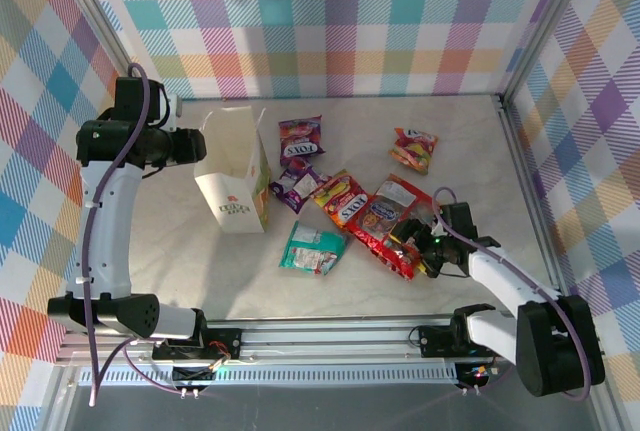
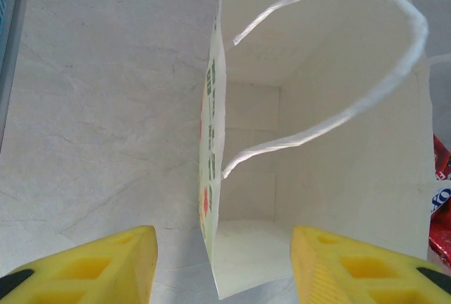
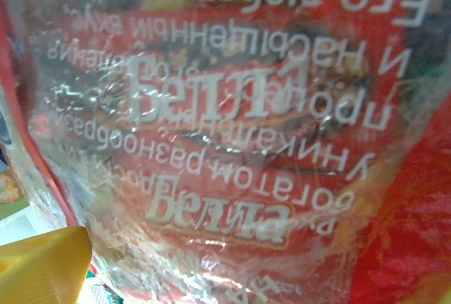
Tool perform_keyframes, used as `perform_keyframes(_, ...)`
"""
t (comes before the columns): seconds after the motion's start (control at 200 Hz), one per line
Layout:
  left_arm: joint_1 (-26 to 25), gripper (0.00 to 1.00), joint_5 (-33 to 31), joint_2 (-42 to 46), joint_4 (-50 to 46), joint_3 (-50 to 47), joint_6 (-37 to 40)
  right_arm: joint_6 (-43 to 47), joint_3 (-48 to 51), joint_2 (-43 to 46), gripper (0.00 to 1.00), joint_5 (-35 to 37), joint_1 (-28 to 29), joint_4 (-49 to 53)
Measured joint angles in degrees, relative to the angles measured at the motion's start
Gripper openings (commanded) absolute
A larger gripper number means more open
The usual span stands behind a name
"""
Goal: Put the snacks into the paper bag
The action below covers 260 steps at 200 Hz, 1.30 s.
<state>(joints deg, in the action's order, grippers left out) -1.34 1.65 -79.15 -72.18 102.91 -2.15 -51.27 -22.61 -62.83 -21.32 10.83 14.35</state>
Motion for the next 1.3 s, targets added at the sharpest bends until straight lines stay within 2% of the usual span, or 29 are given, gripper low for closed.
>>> perform_keyframes(0.165, 0.00, 0.54, 0.02, -0.28, -0.39, 0.00, 0.00, -0.76, -3.08, -4.55, 1.00, 0.44, 0.15, 2.32)
perform_keyframes(0.53, 0.00, 0.54, 0.00, -0.74, -1.42, 0.11, 0.00, -2.32, -6.78, -10.01, 0.75, 4.17, 1.66, 6.62)
perform_keyframes(0.77, 0.00, 0.54, -0.02, -0.74, -1.44, 0.11, 0.00, 0.96, -8.46, -10.29, 0.50, 6.60, 3.15, 4.37)
perform_keyframes(0.915, 0.00, 0.54, -0.02, -0.76, -1.44, 0.09, 0.00, 3.82, -9.79, -10.08, 0.45, 8.87, 3.56, 5.20)
perform_keyframes(1.155, 0.00, 0.54, -0.02, -0.94, -1.42, 0.11, 0.00, 7.19, -11.98, -9.31, 0.25, 11.41, 3.58, 8.39)
perform_keyframes(1.3, 0.00, 0.55, 0.00, -1.16, -1.38, 0.11, -0.17, 9.27, -13.86, -8.66, 0.20, 13.42, 3.56, 11.39)
